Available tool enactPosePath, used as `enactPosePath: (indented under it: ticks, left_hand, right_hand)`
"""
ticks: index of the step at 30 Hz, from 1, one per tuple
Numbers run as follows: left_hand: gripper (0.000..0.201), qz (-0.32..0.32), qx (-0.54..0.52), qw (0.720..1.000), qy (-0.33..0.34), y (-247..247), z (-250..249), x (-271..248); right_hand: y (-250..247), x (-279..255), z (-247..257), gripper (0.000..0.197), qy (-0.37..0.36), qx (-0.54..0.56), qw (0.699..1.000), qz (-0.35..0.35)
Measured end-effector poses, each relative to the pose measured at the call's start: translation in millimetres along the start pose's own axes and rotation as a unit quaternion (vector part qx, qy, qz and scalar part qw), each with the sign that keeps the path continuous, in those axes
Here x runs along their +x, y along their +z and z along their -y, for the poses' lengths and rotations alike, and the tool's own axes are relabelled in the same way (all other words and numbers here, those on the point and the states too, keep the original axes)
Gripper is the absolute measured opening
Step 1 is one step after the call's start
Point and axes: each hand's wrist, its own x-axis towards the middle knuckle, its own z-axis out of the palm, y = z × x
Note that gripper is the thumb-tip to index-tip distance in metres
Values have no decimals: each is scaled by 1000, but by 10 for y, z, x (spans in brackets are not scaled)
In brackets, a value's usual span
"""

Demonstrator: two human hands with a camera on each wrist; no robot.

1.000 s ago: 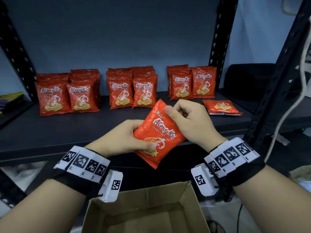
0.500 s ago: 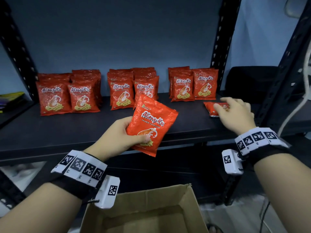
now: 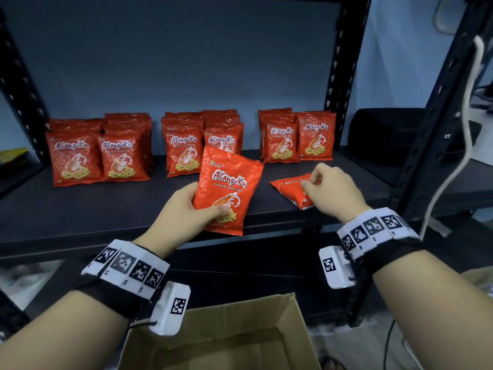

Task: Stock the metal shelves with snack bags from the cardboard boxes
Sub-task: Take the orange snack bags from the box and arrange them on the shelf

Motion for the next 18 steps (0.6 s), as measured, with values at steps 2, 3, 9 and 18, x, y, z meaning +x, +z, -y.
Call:
enactPosePath:
  ticks: [2,3,9,18]
  left_hand:
    - [34,-18,8,1000,-2,31,19,-10]
    - [34,-26,8,1000,-4,49,29,-10]
    - [33,-19,4,1000,-8,205,-81,44]
    - [64,12,-65,995,-71,505,-415,426]
  right_hand:
    - [-70,-19,16,40,21,10,999,27]
    - [-112,-25,18,56,33,15,998,44]
    - [-225,47,-47,92,78,70,990,98]
    - [-367,142,-132,26,79,318,931,162]
